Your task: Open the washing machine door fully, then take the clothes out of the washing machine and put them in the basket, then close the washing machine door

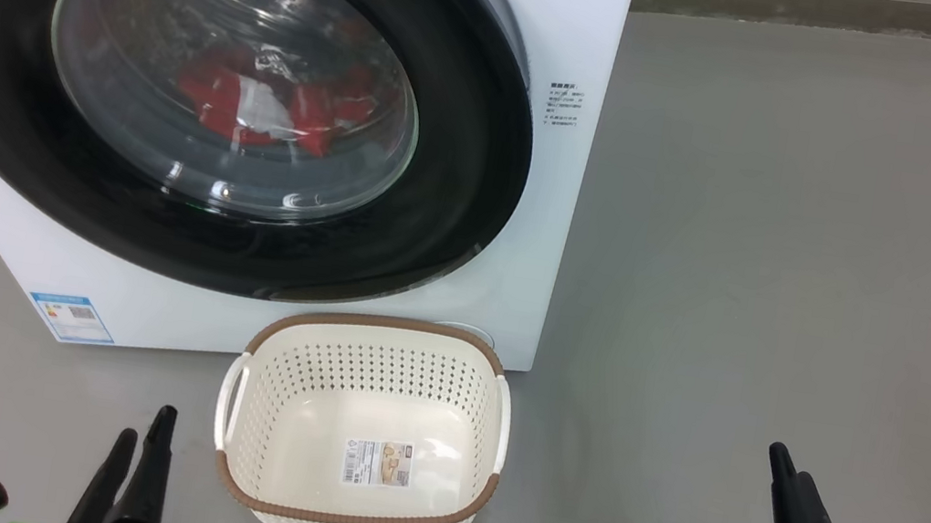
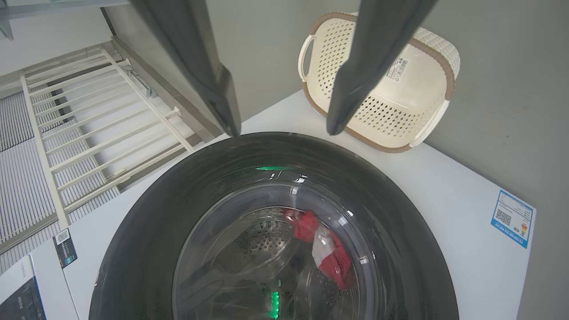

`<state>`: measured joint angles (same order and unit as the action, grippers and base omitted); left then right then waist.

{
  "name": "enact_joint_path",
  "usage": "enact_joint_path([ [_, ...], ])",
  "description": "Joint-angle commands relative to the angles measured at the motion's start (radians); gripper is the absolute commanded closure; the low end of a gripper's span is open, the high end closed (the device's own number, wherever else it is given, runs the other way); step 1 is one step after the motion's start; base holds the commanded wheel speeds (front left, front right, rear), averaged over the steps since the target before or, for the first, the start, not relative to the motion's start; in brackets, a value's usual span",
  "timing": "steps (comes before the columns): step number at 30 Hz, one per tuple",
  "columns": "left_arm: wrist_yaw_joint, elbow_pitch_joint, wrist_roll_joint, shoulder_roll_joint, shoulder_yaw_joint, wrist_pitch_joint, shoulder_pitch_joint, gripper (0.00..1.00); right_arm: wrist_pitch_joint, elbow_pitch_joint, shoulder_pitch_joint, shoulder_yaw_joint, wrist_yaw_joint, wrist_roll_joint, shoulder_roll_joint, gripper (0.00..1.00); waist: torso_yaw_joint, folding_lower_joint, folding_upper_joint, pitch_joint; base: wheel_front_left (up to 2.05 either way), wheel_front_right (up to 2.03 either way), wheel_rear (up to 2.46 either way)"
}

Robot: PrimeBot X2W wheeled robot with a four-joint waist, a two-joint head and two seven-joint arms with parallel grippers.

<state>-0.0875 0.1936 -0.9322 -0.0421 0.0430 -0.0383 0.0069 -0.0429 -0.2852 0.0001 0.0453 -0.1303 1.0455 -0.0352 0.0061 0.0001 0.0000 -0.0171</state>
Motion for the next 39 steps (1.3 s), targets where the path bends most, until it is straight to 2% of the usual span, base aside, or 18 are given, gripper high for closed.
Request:
enact_joint_path([
  [1,0.007,-0.038,0.044,-0.017,0.01,-0.016,-0.002,0.0,-0.014,0.026,-0.011,-0.017,0.0,-0.037,-0.018,0.0,0.0,-0.0001,0.0,0.0,0.0,0.0,0.0],
  [39,0.048,-0.097,0.5,-0.037,-0.016,-0.126,0.039,0.0,-0.123,0.015,0.012,-0.091,0.0,-0.386,-0.038,0.0,-0.01,-0.0001,0.0,-0.01,0.0,0.0,0.0],
])
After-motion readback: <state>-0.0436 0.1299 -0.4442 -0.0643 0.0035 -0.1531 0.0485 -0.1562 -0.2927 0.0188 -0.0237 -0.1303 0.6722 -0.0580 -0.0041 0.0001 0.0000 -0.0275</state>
